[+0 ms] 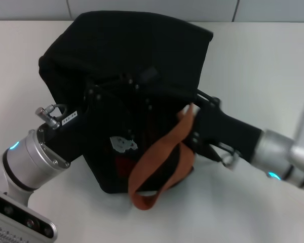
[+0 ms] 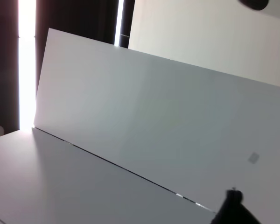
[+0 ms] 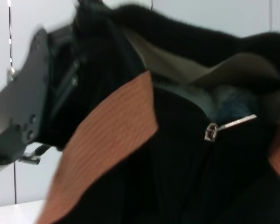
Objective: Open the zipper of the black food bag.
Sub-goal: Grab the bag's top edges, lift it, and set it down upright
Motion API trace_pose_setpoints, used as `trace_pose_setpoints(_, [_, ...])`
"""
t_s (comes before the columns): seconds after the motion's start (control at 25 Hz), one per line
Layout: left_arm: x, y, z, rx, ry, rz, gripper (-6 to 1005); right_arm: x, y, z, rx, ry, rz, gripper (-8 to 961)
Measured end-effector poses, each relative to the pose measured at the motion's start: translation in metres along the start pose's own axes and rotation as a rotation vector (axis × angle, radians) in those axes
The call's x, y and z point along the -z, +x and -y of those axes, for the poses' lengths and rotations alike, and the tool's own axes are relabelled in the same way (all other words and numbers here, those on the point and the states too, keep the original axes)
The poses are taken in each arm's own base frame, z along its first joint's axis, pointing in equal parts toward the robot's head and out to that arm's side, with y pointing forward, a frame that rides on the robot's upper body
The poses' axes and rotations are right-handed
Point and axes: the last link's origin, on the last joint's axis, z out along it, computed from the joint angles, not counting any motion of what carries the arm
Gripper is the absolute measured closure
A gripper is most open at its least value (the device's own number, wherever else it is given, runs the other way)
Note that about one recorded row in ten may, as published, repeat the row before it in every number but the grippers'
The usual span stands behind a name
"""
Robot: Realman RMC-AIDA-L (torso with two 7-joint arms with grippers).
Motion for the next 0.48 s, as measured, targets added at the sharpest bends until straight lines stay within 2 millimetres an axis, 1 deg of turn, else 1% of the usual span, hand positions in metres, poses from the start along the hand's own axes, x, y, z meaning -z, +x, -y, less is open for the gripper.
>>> trace_pose_setpoints(0.04, [0.000, 0.000, 0.000, 0.000, 0.000, 0.000, 901, 0.000, 0.000, 0.000, 0.000, 0.000, 0.000, 119])
trace_pose_setpoints(0.08, [0.001, 0.000, 0.000, 0.000, 0.000, 0.003, 901, 0.013, 0.000, -0.003, -0.001, 0.028, 0.035, 121])
trace_pose_setpoints(0.12, [0.003, 0.001, -0.001, 0.002, -0.001, 0.011, 902, 0.037, -0.003, -0.008, 0.021, 0.102, 0.122, 122])
trace_pose_setpoints(0.16, [0.003, 0.001, -0.001, 0.002, -0.001, 0.011, 902, 0.037, -0.003, -0.008, 0.021, 0.102, 0.122, 123])
trace_pose_setpoints(0.2, [0.004, 0.001, -0.002, 0.004, -0.004, 0.017, 902, 0.062, -0.008, -0.014, 0.077, 0.195, 0.204, 124])
trace_pose_setpoints(0.24, [0.004, 0.001, -0.002, 0.004, -0.004, 0.017, 902, 0.062, -0.008, -0.014, 0.077, 0.195, 0.204, 125])
trace_pose_setpoints(0.32, [0.004, 0.000, -0.003, 0.005, -0.008, 0.022, 903, 0.081, -0.014, -0.019, 0.174, 0.281, 0.272, 127])
trace_pose_setpoints(0.36, [0.004, 0.000, -0.004, 0.007, -0.011, 0.026, 903, 0.089, -0.016, -0.022, 0.230, 0.324, 0.295, 128])
trace_pose_setpoints(0.4, [0.003, 0.000, -0.005, 0.010, -0.014, 0.031, 904, 0.094, -0.020, -0.024, 0.345, 0.398, 0.315, 130])
trace_pose_setpoints(0.44, [0.003, 0.000, -0.005, 0.010, -0.014, 0.031, 904, 0.094, -0.020, -0.024, 0.345, 0.398, 0.315, 131])
trace_pose_setpoints(0.48, [0.003, 0.000, -0.007, 0.009, -0.018, 0.036, 904, 0.094, -0.021, -0.023, 0.388, 0.422, 0.313, 132])
